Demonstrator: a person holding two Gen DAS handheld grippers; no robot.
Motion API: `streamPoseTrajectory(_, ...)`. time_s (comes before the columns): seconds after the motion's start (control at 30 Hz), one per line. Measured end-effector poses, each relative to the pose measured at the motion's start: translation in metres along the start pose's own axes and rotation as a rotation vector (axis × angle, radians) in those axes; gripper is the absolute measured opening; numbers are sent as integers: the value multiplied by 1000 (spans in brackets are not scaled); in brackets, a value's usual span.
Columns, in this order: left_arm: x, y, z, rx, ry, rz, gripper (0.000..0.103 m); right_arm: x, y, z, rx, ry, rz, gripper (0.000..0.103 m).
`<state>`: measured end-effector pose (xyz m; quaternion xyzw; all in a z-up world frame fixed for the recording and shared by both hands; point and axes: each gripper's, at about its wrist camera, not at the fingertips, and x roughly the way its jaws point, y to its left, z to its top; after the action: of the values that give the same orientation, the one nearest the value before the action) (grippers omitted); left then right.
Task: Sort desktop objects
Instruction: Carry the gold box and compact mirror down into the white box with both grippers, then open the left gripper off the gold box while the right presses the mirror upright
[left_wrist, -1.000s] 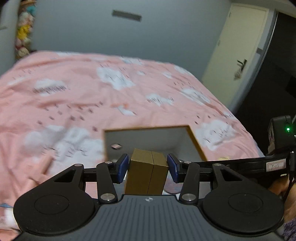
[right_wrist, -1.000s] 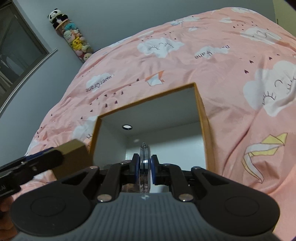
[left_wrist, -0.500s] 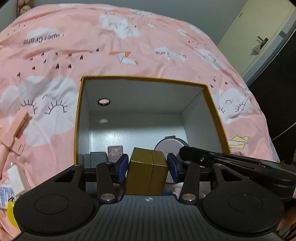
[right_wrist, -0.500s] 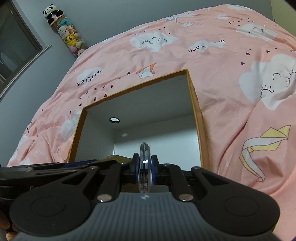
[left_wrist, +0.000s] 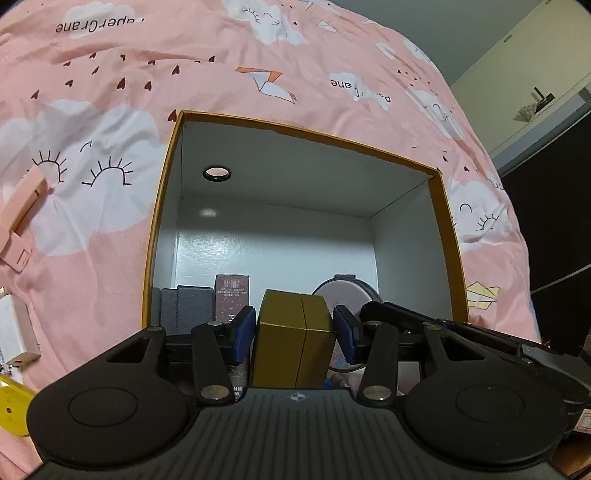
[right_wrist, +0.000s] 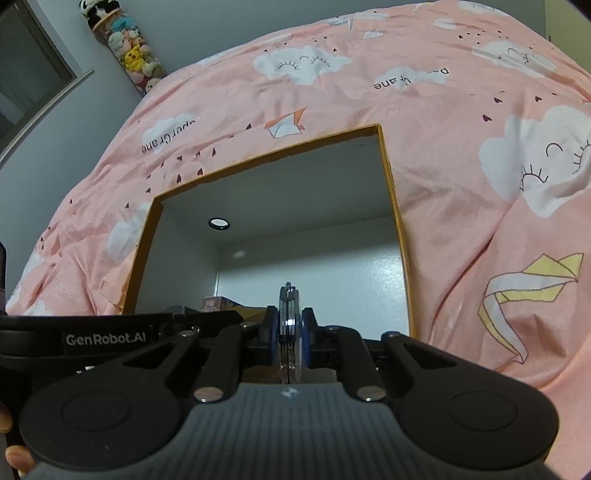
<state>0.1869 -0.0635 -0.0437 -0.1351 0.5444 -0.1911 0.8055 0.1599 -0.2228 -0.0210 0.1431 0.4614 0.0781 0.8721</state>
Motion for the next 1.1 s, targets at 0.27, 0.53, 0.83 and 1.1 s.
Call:
streamPoseTrajectory(0.27,-1,4,-4,-26,-24,-34,53,2,6,-2,-28,-5,-41,13)
streamPoseTrajectory(0.53,2,5,-3,-48,-26,-24,53,4,9,-2,-44,-15,-76,13)
streamPoseTrajectory(0.83,2,2,-2,-98,-5,14,55,-3,9,-1,-43,-32,-86,13)
streamPoseTrajectory(1.1,-11,5,-3,-77,-65,-59,64,-5,10,1,-52,-25,-86,13)
